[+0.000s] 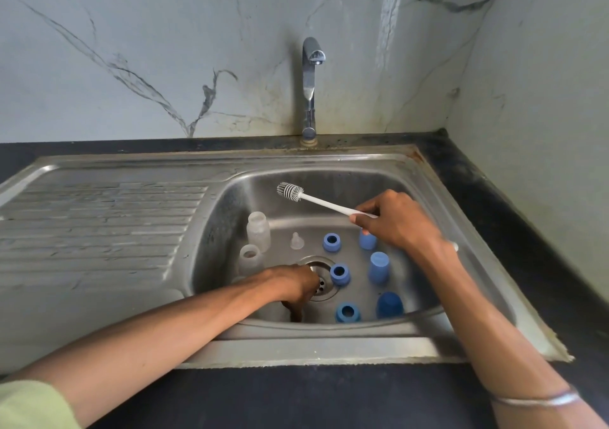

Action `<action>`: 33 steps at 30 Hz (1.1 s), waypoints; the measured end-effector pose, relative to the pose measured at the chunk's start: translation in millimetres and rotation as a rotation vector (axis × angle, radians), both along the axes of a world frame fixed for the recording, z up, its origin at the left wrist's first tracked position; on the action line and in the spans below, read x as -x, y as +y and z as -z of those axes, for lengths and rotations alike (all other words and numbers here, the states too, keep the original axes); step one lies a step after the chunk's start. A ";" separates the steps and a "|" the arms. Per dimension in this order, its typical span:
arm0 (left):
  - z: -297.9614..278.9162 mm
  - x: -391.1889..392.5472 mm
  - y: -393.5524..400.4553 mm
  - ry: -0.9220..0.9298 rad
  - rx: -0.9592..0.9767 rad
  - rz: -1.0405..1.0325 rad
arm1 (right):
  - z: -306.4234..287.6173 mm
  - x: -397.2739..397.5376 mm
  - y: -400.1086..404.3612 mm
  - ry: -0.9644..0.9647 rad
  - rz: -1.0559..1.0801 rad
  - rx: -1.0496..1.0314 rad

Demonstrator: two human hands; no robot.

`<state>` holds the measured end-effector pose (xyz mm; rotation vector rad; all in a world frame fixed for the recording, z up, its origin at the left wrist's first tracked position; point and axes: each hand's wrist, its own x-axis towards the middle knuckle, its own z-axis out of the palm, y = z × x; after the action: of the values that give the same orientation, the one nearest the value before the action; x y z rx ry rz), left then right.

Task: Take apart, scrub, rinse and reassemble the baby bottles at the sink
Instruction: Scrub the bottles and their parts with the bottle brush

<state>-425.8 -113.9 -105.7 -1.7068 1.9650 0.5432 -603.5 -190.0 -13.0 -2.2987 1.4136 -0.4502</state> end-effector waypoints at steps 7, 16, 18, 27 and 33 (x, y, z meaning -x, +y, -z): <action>-5.1 20.7 -6.6 0.344 0.264 0.146 | 0.4 -0.2 -3.7 0.009 -0.012 -0.014; 4.0 34.9 -9.1 0.294 0.121 0.436 | 1.4 -1.3 -5.2 0.021 -0.006 -0.046; 6.1 35.8 -11.8 0.328 0.128 0.412 | 1.8 -1.2 -6.2 0.019 -0.006 -0.051; -18.0 5.8 -23.9 0.604 0.468 -0.121 | -4.6 6.7 -8.7 -0.008 0.013 -0.029; -58.5 -53.8 -16.5 1.097 0.558 -0.733 | -12.2 10.0 -5.4 -0.067 0.030 -0.058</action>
<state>-372.0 -130.4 -47.2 -2.9300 2.1896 1.5670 -613.5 -195.4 -0.8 -2.1986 1.4118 -0.4840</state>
